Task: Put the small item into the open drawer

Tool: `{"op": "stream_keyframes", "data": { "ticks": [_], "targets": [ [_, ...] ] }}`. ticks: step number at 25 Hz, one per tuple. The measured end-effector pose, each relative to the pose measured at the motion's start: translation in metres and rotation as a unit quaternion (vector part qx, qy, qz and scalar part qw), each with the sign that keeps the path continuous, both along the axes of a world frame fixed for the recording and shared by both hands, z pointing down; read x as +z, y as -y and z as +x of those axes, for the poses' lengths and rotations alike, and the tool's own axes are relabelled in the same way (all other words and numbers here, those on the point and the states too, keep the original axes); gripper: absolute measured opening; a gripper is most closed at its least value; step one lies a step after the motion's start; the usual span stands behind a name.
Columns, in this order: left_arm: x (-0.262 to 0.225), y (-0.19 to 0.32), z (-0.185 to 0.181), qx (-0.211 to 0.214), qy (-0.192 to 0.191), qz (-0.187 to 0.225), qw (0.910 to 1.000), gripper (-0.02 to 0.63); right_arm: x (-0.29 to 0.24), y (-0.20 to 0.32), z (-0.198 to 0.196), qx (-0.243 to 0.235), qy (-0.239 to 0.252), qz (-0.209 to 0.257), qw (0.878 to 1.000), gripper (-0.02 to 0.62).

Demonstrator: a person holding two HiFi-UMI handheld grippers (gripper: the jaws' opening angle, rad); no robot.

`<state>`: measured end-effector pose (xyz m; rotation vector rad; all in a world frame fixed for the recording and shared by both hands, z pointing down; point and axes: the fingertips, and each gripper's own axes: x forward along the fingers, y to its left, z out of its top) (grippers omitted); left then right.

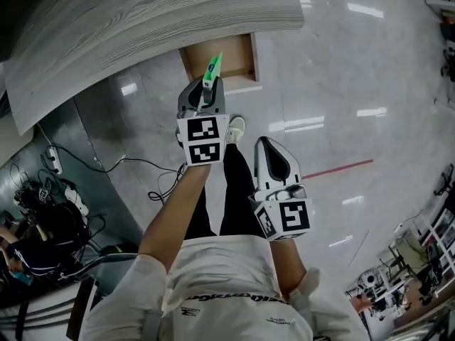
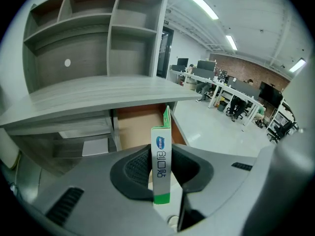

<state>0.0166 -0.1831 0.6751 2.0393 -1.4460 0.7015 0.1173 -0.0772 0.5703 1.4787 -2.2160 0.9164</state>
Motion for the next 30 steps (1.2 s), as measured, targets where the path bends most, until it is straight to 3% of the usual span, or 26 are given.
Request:
{"op": "stream_keyframes", "data": {
  "ticks": [30],
  "targets": [
    [0.067,0.020,0.002,-0.035,0.018,-0.070,0.9968,0.100,0.019,-0.001,0.002,0.005,0.014,-0.023,1.000,0.032]
  ]
}}
